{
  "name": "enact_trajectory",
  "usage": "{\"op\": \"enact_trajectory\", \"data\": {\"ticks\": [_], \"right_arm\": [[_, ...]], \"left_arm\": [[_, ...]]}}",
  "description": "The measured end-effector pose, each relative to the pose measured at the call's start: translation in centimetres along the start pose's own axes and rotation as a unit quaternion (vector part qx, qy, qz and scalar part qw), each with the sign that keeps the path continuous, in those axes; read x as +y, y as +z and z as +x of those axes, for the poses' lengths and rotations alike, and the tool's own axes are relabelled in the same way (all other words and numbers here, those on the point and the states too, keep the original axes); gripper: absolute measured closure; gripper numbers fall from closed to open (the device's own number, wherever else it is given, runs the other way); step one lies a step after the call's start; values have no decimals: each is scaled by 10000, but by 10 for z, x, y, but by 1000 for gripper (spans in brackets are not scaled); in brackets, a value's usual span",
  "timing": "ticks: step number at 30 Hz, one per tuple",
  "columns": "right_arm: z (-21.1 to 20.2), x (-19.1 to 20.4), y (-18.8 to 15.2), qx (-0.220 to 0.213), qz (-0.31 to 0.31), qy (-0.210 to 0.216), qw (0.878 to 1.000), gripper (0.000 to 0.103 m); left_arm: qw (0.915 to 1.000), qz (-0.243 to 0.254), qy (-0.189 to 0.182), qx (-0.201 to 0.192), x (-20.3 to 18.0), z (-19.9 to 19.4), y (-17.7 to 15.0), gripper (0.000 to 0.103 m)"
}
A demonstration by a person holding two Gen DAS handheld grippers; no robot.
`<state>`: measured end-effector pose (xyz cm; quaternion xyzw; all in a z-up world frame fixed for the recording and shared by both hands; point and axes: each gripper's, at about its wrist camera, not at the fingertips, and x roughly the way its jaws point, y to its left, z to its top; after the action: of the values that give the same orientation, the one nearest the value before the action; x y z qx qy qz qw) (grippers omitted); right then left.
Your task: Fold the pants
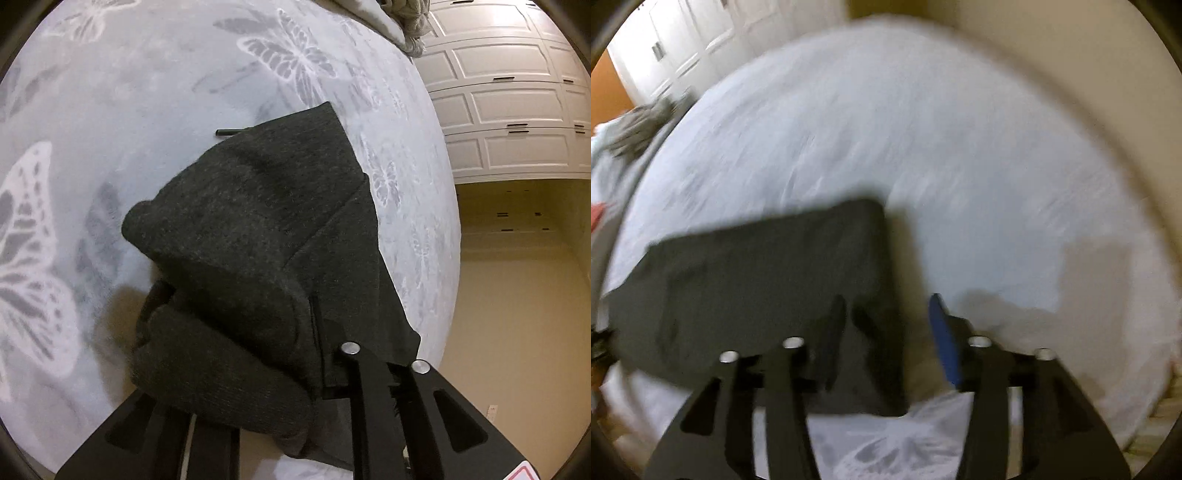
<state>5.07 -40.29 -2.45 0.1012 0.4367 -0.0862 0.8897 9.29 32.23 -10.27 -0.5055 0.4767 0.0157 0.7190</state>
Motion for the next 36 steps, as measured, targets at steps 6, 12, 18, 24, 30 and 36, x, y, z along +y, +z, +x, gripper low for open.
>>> {"op": "enact_trajectory", "data": {"ticks": [6,12,18,24,30,36], "right_arm": [[2,122,-23,355,-1253,1980,9715,36],[48,207,-65,671,-2594,1383,9535,40],[24,190,-25,112,-1723,1688,9704,90],[71,215,-40,903,-2100,1737,9579,52],[14,163,3,-274,-1630,1473,9752,38],[19,99,23,-472,-1132,-170,9923,16]], "left_arm": [[9993,224,254,-133,-14,6,-9,83],[9981,458,377,-158,-21,11,-2,76],[9987,424,271,-58,-22,16,4,75],[9978,525,386,-144,-23,16,1,72],[9989,364,237,-148,-23,13,0,63],[9980,497,74,-384,-33,12,-3,57]]}}
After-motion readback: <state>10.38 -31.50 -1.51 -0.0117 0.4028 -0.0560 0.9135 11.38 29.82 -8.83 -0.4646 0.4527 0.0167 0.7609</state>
